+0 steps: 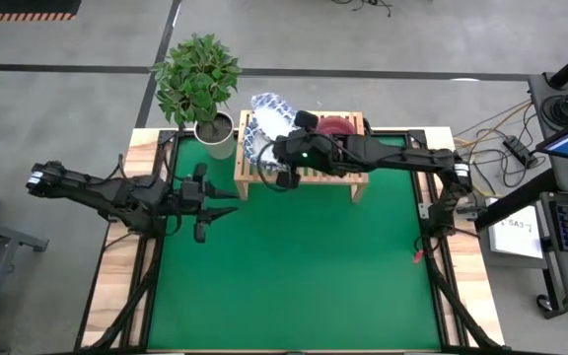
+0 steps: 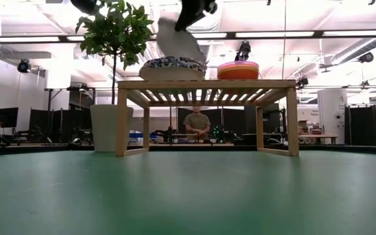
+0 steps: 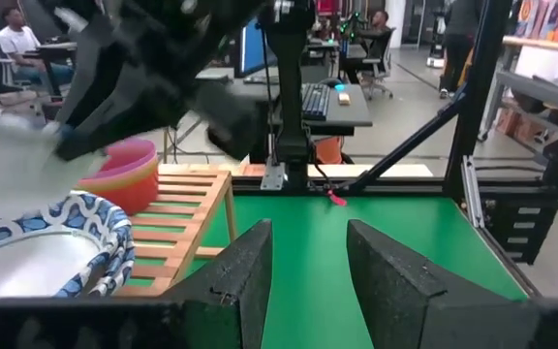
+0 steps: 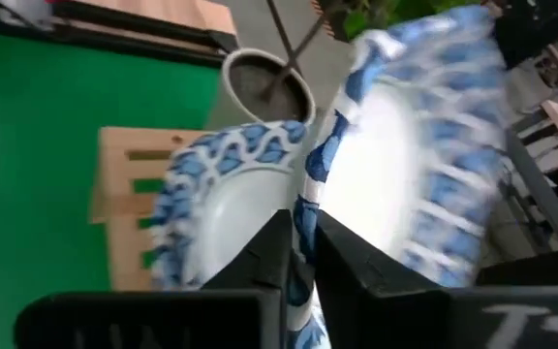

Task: Place and stack bowls onto a shelf
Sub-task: Stack the white bowl on top of the white bowl

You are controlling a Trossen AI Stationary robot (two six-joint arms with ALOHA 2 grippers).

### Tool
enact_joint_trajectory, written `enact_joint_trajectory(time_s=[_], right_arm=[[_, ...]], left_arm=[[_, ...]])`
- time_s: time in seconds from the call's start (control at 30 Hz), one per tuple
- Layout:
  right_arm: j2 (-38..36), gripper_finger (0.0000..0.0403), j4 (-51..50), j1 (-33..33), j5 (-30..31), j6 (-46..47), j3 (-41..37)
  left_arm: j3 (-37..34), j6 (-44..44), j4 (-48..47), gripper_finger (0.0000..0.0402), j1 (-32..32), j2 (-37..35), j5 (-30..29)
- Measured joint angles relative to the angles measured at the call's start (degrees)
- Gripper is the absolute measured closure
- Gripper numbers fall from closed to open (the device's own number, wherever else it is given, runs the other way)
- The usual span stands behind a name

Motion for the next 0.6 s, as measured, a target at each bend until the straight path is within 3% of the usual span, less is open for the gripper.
enact_joint_trajectory(time_s=[0.37,0.6], right_arm=[[3.78,0.0294,2.45,-3.00,0.63,-1.30,0.00],[2.73,0.0291,2.21,-1.12,0.51,0.94,0.00]], left_arm=[[-1.10,-0.44,-0.03,0.0283,-0.20,-2.27,-0.02],[-1.12,-0.46,-0.91,0.0283,-0.20,-2.31,-0.02]])
